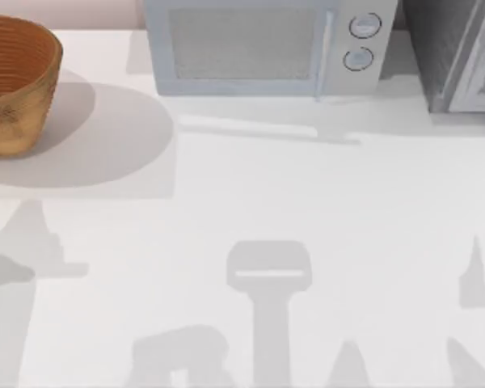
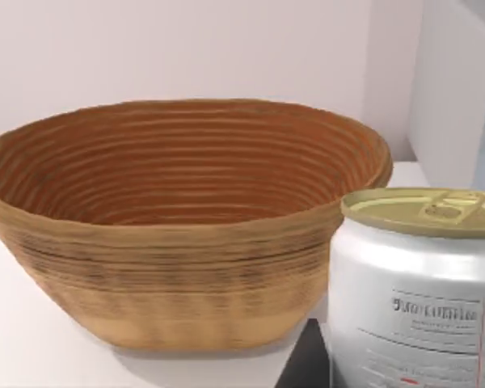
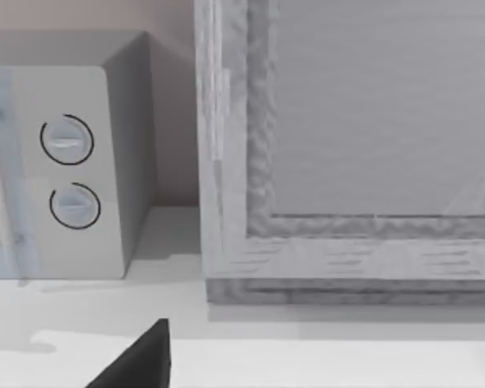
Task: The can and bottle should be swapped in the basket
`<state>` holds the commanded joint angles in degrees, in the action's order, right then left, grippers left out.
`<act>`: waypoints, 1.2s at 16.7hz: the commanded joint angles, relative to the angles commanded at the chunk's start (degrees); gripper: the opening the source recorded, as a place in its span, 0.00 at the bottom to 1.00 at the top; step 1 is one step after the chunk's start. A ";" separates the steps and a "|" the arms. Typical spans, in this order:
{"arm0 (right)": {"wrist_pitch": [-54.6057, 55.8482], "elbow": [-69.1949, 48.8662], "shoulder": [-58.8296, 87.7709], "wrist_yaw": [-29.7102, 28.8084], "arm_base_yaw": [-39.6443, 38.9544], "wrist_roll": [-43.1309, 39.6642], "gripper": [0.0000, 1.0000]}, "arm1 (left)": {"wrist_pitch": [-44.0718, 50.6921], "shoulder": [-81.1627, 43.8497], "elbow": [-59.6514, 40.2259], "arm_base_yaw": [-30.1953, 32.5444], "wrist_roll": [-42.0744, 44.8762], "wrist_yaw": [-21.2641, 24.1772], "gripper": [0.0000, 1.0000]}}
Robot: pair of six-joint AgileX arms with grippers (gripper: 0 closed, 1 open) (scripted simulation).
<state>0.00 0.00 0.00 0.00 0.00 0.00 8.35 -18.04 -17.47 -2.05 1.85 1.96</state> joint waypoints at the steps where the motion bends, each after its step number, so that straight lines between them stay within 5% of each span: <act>1: 0.00 0.00 0.00 0.00 0.00 0.00 1.00 | -1.87 4.20 3.97 0.45 -0.37 -0.42 0.00; 6: 0.00 0.00 0.00 0.00 0.00 0.00 1.00 | -7.92 17.16 16.60 1.94 -1.73 -1.85 0.00; 14: 0.00 0.00 0.00 0.00 0.00 0.00 1.00 | -8.41 17.51 17.29 1.94 -1.71 -1.72 0.00; 20: 0.00 0.00 0.00 0.00 0.00 0.00 1.00 | -15.50 4.11 10.33 5.19 -1.01 8.78 0.00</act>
<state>0.00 0.00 0.00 0.00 0.00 0.00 -7.16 -13.93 -7.14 3.14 0.84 10.74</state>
